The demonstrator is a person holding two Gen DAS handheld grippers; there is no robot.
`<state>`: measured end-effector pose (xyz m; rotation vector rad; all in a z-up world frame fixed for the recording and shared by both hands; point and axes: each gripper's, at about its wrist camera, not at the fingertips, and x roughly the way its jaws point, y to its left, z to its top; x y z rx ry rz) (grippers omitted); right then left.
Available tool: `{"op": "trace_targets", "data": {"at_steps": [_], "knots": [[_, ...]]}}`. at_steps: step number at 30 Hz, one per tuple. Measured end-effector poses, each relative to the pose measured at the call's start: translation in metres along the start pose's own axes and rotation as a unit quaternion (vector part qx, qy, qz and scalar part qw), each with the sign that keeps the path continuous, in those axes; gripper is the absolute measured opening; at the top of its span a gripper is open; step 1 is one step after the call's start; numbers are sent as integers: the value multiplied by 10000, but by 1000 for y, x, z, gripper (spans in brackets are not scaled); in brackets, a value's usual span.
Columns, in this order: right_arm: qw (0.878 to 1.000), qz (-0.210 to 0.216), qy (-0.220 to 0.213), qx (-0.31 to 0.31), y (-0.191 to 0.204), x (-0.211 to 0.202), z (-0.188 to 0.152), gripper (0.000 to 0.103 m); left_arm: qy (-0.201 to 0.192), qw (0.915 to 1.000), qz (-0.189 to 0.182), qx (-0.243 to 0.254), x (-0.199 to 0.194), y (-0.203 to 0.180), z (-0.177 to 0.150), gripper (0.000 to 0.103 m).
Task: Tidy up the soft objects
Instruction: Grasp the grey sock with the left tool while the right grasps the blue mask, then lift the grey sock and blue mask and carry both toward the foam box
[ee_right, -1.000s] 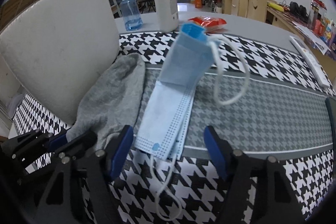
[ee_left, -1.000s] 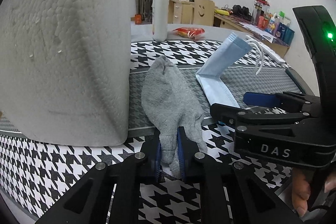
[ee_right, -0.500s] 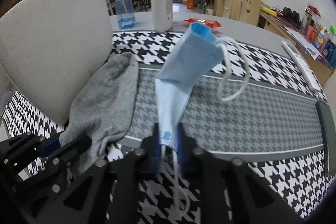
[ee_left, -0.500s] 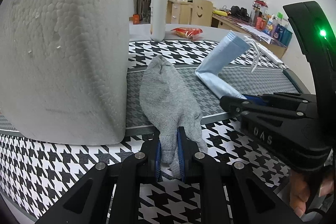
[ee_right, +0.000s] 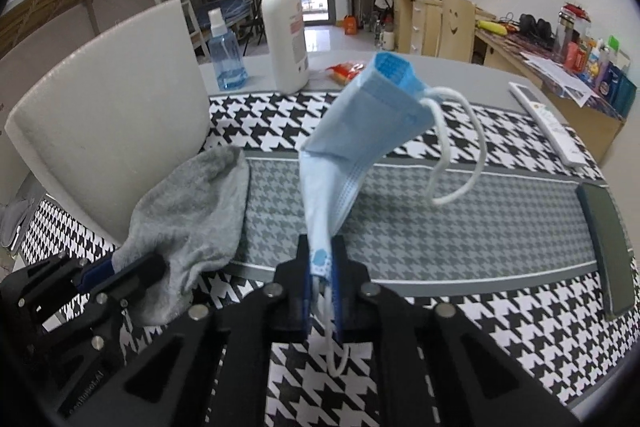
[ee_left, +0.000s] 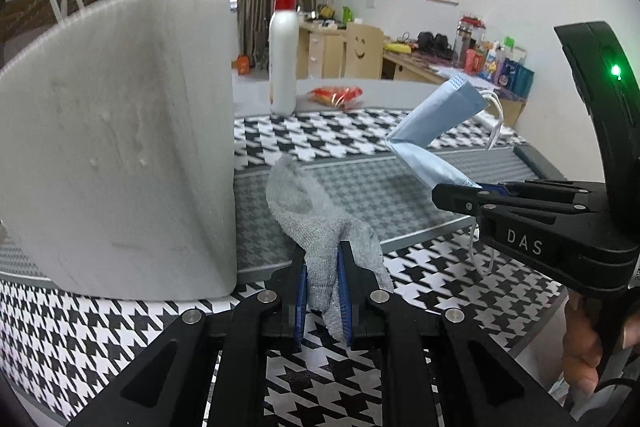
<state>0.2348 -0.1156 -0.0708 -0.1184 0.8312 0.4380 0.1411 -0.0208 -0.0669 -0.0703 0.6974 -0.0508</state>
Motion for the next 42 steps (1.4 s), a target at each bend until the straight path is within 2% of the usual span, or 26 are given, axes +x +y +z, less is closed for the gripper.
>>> {"op": "trace_targets", "data": {"at_steps": [12,24,42], "knots": [[9997,-79,-246,46,-1,-20,1,11,-515,9983,-138,247,-23,-8,10,13],[9984,-152,-541,84,-4,-45,1,11,-567,9980,-121,240,-26,-11,16,13],[9962,-223,-832,124,-7,-64,4,11,-828,9953,-16,509,-36,-21,30,13]]}}
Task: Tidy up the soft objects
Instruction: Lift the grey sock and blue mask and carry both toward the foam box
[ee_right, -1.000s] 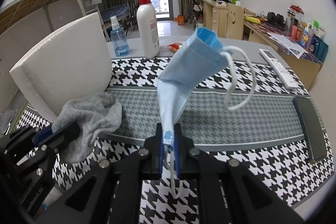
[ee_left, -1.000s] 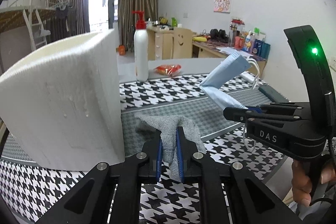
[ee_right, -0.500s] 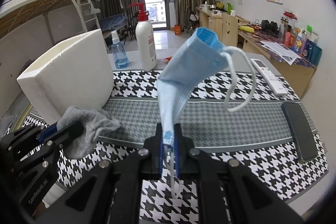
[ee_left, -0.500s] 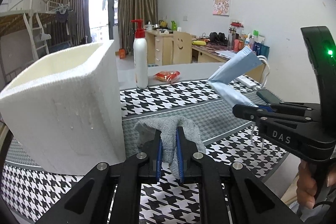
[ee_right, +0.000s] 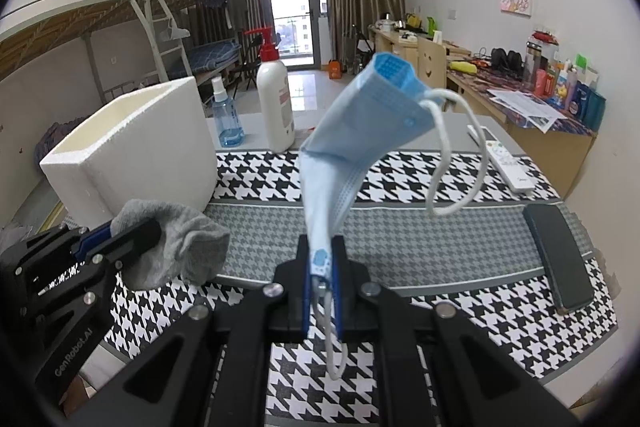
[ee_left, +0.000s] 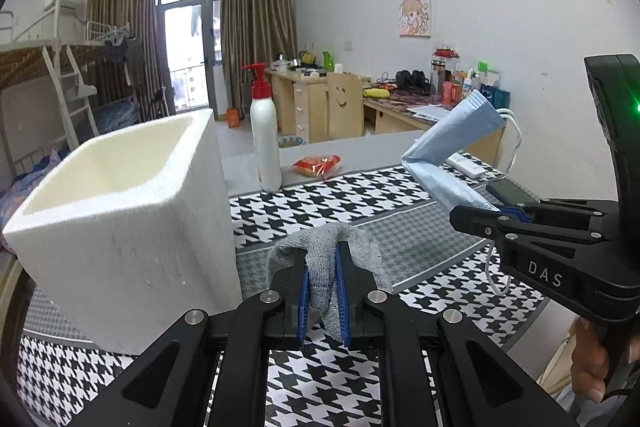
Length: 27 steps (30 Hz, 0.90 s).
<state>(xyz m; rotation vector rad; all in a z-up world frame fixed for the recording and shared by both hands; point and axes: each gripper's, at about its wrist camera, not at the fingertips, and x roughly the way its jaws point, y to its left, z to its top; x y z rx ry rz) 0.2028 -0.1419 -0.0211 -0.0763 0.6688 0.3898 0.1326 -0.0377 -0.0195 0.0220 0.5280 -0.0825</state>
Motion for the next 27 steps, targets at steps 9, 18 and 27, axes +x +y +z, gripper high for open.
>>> {"op": "trace_targets", "data": {"at_steps": [9,18,27], "knots": [[9999,-38,-122,12,-3,-6,3,11,-118,9999,-27,78,-5,-1,6,13],[9997,-79,-210,47,-4,-13,5,11,-203,9998,-63,65,-11,1,10,13],[9994,-63,-343,47,-5,-19,11,11,-371,9992,-110,78,-19,3,23,13]]}}
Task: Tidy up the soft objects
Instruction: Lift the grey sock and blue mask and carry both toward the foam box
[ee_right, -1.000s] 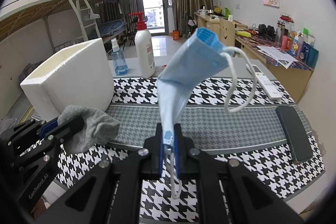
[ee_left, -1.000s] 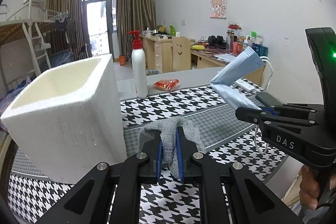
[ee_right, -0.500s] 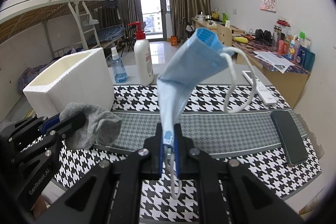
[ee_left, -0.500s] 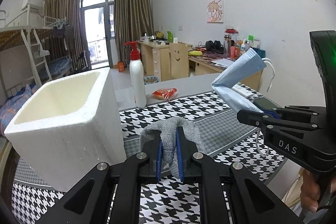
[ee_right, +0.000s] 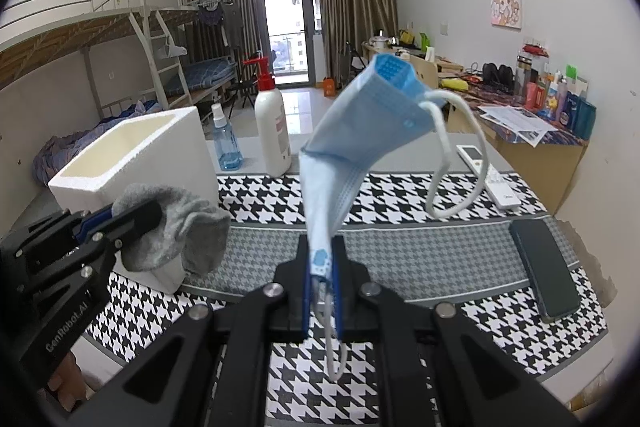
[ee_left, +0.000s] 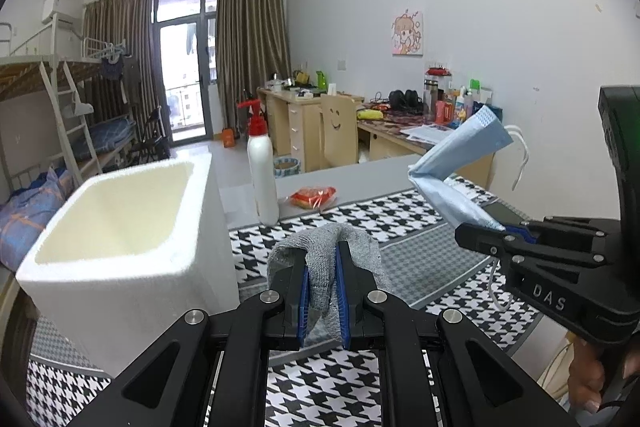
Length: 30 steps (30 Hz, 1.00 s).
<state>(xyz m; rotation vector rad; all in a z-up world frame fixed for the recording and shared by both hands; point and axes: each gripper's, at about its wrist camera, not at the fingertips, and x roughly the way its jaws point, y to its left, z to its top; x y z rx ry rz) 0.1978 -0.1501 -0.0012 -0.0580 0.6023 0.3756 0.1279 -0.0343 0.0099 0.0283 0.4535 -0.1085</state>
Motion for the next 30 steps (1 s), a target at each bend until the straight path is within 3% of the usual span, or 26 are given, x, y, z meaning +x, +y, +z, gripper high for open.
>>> {"op": "trace_targets", "data": {"at_steps": [30], "knots": [[9983,60,-558,-144,7,-21,25,11,-692,9974,132,117,-27,2,40,13]]}}
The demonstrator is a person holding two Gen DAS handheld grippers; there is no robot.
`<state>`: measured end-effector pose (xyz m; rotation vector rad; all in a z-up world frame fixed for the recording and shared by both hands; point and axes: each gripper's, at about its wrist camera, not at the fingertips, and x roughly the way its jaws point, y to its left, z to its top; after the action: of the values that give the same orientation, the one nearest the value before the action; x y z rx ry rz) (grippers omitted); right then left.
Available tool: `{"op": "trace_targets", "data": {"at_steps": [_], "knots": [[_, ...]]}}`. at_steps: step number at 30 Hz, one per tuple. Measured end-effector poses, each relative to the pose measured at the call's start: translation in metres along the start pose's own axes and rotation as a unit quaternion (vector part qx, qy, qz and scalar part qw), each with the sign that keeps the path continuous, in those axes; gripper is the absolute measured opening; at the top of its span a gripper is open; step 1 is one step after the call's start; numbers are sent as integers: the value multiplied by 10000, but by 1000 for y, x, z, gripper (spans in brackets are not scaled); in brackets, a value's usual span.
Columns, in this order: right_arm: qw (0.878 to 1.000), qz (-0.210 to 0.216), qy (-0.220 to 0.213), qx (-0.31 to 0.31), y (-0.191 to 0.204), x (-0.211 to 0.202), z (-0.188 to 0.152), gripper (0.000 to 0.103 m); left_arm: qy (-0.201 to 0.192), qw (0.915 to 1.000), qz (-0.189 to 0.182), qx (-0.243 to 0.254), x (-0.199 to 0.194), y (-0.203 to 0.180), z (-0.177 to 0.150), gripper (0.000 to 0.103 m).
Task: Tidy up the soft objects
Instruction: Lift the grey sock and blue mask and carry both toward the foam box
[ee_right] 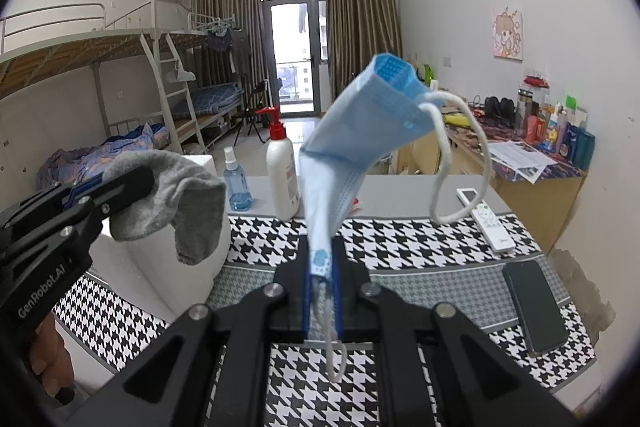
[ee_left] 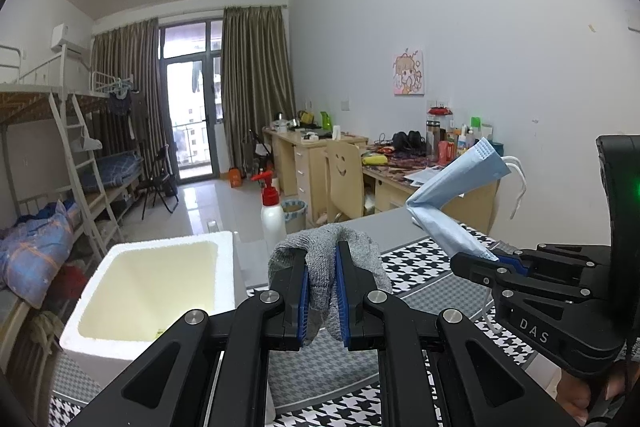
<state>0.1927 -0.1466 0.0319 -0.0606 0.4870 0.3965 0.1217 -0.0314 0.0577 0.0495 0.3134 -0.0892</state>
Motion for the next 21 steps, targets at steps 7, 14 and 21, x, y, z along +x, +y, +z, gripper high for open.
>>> {"op": "trace_targets", "data": {"at_steps": [7,14,21], "knots": [[9999,59,-86,-9,0,-1,5,11,-133,9999,70,-8,-4,4,9,13],[9996,163,-203,-63,4,-3,11,11,-308,9992,254,-28,-10,10,17,13],[9989,330,-290,-161,14,0,17,11,-391,9982,449,-62,-15,19,18,13]]}}
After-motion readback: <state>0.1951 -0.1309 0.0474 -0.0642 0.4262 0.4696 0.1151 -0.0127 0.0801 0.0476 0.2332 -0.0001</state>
